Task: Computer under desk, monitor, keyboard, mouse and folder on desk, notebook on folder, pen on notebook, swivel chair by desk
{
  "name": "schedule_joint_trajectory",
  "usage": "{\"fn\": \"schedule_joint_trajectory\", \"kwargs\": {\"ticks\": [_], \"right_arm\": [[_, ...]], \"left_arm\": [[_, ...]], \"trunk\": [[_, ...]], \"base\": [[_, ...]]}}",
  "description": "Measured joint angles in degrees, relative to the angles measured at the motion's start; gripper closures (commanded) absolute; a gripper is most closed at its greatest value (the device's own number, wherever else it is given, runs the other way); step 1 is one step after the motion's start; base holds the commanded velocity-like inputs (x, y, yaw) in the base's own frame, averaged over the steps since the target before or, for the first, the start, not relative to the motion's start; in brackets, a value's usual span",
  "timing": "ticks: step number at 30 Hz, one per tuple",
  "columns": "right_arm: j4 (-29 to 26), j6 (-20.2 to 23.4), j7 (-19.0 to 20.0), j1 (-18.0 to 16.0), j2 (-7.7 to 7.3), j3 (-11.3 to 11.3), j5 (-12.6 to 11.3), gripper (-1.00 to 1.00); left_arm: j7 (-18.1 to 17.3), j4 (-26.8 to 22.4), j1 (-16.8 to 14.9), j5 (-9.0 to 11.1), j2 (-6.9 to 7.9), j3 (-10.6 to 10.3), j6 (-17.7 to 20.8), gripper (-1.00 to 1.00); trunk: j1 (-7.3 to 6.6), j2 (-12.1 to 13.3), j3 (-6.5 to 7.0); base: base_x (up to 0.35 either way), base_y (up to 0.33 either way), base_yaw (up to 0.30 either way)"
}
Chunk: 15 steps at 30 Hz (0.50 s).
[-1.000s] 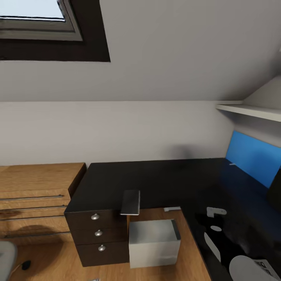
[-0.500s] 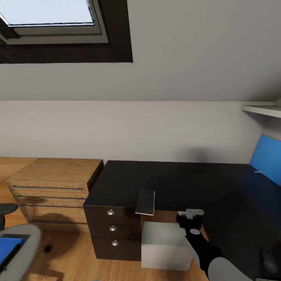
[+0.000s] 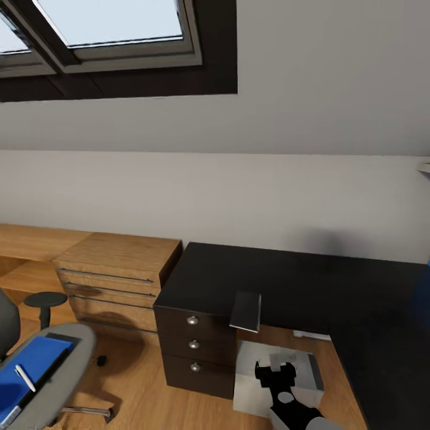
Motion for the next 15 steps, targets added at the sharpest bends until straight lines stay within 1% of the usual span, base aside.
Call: {"fn": "schedule_joint_trajectory", "kwargs": {"ticks": [2, 4, 10, 11, 12, 14, 15], "right_arm": [[1.95, -0.67, 0.0, 0.16, 0.0, -0.11, -0.01, -1.0], [2.47, -0.96, 0.09, 0.61, -0.24, -0.27, -0.06, -1.0], [3.33, -2.91, 0.24, 2.56, -0.5, -0.37, -0.03, -1.0], [3.53, -3.83, 0.26, 3.05, -0.52, -0.38, 0.03, -1.0], [3.75, -6.56, 0.28, 3.67, -0.59, -0.31, 0.1, -1.0], [3.83, -8.05, 0.29, 3.84, -0.72, -0.27, 0.13, -1.0], [3.9, -9.09, 0.3, 3.94, -0.92, -0.23, 0.13, -1.0]], "left_arm": [[-0.04, 3.12, 0.0, -0.02, -1.66, 0.13, -0.06, -1.0], [-0.05, 3.93, -0.01, -0.01, -2.41, 0.17, -0.08, -1.0], [-0.06, 4.43, -0.01, 0.07, -2.97, 0.17, -0.05, -1.0], [-0.09, 4.55, -0.01, 0.08, -3.15, 0.14, 0.0, -1.0], [-0.13, 5.72, -0.01, 0.07, -4.07, 0.11, 0.0, -1.0], [-0.14, 6.98, -0.02, 0.04, -4.75, 0.14, -0.02, -1.0], [-0.15, 8.45, -0.02, 0.03, -5.52, 0.21, -0.03, -1.0]], "trunk": [[0.0, 0.0, -0.05], [0.0, 0.0, -0.15], [0.0, 0.0, -0.5], [0.0, 0.0, -0.55], [0.0, 0.0, -0.57], [0.0, 0.0, -0.6], [0.0, 0.0, -0.61]], "base": [[0.0, 0.0, 0.254], [0.0, 0.0, 0.22], [0.0, 0.0, 0.189], [0.0, 0.0, 0.061], [0.0, 0.0, 0.049], [0.0, 0.0, 0.032], [0.0, 0.0, 0.016]]}}
